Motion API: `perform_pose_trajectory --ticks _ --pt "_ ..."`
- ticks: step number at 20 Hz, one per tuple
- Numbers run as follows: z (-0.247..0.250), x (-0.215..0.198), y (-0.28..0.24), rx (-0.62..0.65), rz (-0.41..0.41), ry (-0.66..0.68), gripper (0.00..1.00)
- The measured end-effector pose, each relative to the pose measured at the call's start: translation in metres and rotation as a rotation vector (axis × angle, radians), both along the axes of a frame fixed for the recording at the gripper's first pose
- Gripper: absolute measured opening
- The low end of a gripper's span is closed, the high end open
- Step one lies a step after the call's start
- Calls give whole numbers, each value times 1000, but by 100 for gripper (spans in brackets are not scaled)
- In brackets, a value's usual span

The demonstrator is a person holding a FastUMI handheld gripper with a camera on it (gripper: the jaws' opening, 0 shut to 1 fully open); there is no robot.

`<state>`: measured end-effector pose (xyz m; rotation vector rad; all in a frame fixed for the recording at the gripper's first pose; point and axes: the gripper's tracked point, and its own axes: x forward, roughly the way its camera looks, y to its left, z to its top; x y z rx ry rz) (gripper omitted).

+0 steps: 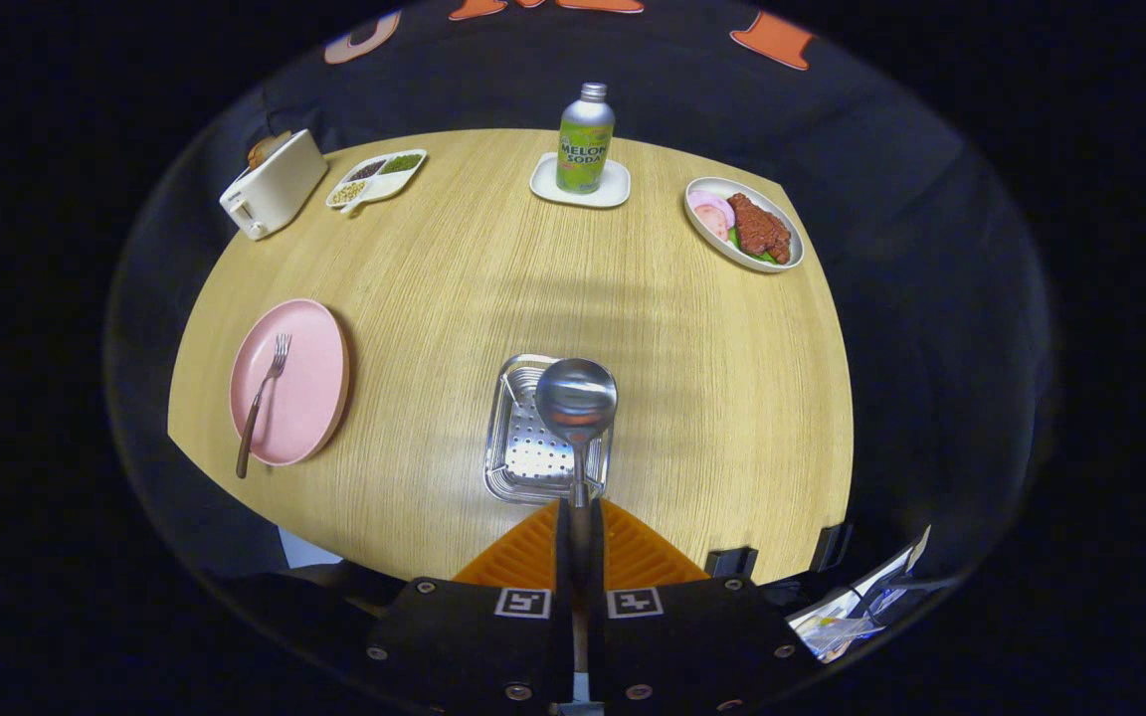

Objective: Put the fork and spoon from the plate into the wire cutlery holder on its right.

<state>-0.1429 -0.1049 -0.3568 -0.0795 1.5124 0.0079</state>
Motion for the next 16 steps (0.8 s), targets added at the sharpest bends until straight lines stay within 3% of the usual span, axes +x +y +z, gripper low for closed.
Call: perform_pose_trajectory --ticks 8,16 --pt "-9 -1 9 54 -9 55 8" --pt "-12 28 9 78 -5 -75 11"
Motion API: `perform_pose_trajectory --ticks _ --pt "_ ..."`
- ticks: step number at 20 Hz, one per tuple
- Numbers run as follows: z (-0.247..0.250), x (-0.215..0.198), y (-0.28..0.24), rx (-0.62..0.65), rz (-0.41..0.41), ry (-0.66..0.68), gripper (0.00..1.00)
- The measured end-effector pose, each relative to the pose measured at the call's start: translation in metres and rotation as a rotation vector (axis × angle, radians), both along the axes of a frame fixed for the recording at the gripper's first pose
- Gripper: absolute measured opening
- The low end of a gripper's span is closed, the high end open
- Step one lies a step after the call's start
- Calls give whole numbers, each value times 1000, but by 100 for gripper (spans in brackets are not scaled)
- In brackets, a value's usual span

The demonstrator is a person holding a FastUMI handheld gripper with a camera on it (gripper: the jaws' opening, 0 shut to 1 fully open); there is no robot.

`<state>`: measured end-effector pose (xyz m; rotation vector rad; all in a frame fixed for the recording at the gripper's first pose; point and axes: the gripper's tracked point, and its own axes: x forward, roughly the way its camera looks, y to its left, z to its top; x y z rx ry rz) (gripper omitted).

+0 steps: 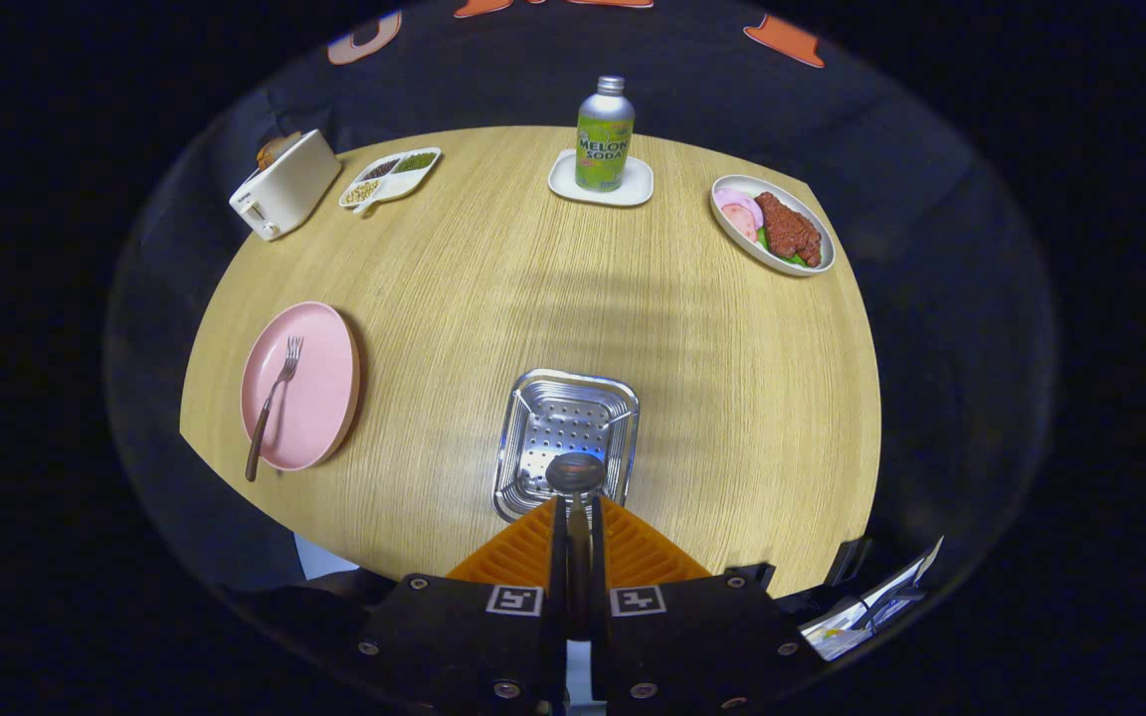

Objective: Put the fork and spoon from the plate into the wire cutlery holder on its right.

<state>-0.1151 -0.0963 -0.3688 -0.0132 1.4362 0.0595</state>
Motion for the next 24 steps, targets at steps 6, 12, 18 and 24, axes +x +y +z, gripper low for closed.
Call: perform_pose_trajectory --ticks 6,12,18,24 --pt "26 44 3 54 -19 -269 11" --pt "77 87 20 66 -104 -589 17" --pt "118 94 66 -19 -184 -774 47" --pt "107 76 153 4 -140 -722 82"
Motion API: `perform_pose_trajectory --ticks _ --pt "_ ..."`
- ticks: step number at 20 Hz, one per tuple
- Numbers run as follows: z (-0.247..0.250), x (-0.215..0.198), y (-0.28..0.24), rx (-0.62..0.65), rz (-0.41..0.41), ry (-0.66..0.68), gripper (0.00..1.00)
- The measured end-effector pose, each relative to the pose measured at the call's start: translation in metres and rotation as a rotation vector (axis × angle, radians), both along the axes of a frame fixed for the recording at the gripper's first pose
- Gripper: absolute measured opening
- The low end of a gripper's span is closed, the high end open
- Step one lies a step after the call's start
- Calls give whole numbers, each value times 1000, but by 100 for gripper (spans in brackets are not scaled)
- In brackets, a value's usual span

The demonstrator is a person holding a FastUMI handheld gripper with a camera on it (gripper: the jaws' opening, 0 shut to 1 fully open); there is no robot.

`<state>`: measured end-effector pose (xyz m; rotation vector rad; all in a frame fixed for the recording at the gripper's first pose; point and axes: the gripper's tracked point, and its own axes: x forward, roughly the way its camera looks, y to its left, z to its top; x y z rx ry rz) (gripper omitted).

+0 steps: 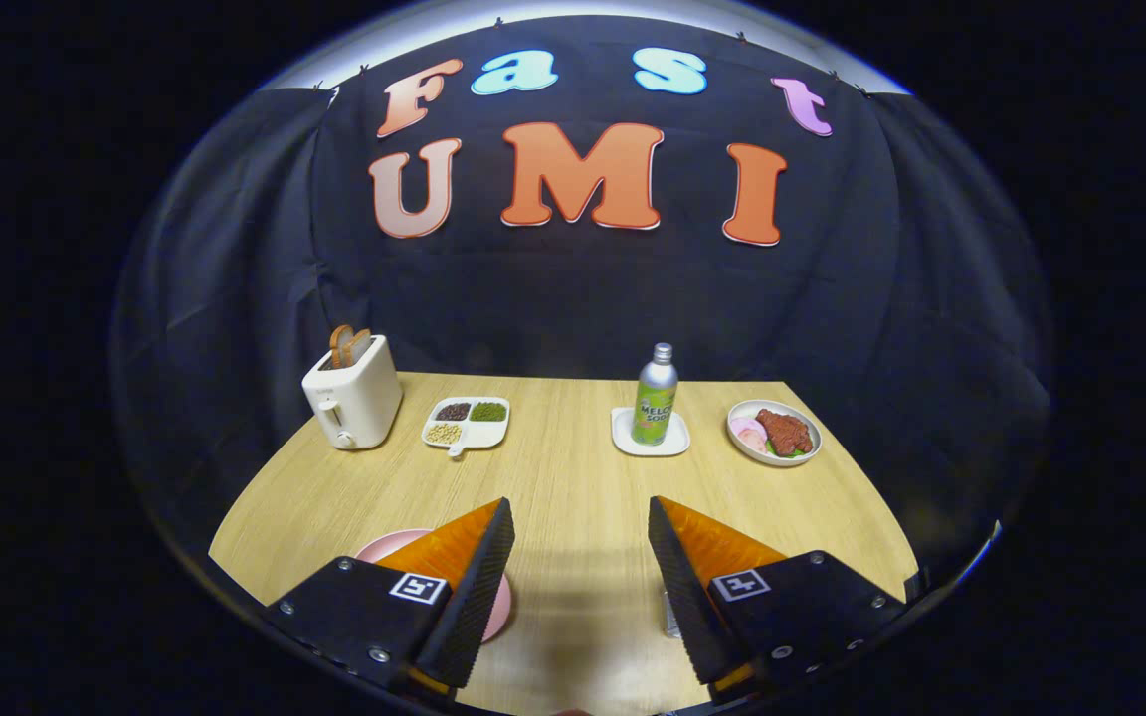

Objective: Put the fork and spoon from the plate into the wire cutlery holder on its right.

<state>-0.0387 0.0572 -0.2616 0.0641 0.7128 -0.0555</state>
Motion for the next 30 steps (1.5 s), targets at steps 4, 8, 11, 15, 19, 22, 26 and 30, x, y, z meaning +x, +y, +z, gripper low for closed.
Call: perform_pose_trajectory --ticks 4,8,11,15,19,22,26,30 --pt "-16 -7 58 29 34 46 88" --pt "-50 -23 110 70 81 159 89" --pt "-76 -35 136 77 115 237 89" --pt "-112 -57 159 73 156 353 88" --pt "-141 -70 173 79 180 457 71" --pt "-159 -76 179 55 215 519 60" --pt "-172 -86 186 64 228 605 43" --pt "-178 -86 178 77 187 649 17"
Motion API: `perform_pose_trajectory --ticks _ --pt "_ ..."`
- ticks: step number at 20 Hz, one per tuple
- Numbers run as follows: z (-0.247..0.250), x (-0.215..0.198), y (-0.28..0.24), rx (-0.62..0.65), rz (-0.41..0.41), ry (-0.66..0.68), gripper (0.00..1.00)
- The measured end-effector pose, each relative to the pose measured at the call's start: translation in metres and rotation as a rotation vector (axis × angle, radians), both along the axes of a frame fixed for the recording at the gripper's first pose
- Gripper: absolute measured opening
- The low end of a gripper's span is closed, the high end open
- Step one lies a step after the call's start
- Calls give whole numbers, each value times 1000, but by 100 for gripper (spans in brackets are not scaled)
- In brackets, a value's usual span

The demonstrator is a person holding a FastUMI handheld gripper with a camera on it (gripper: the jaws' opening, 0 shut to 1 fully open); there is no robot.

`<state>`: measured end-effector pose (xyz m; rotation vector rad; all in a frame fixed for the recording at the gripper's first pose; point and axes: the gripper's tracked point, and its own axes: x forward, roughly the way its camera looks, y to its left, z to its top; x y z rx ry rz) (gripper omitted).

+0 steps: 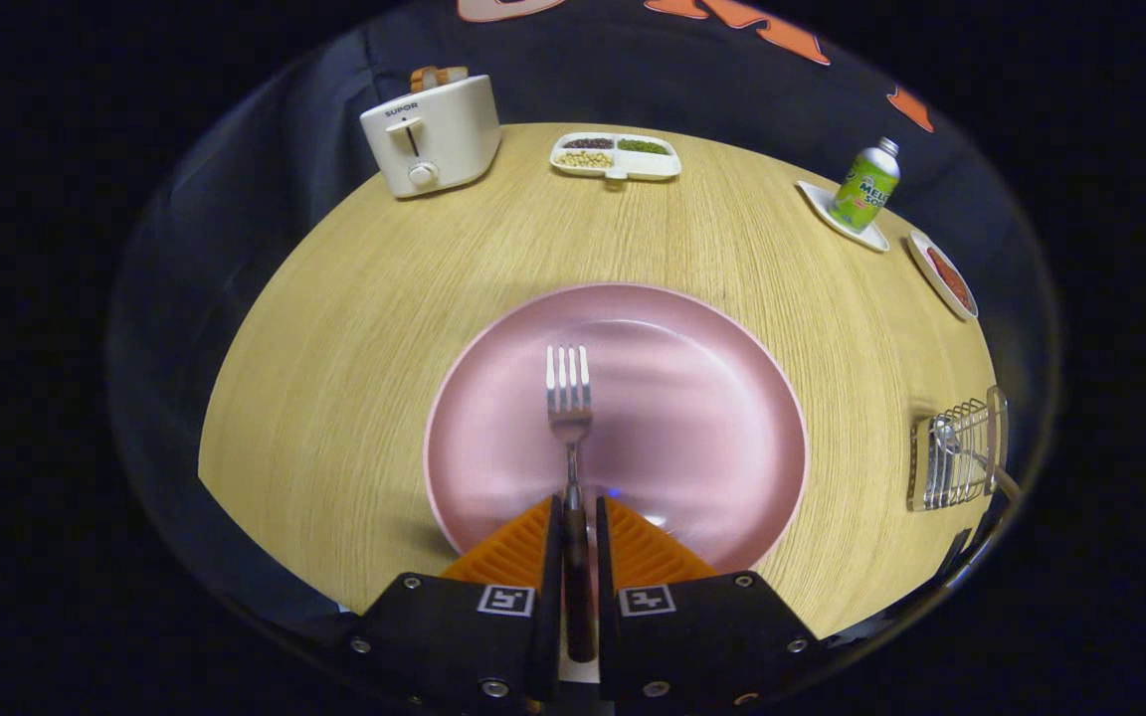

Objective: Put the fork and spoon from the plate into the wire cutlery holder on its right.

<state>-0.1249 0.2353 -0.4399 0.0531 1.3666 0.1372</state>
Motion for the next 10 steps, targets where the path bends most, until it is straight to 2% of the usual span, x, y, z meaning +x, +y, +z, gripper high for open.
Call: perform_pose_trajectory --ticks 5,10 --pt "1 -1 2 74 -15 21 6" --pt "16 12 -14 136 -59 -28 5"
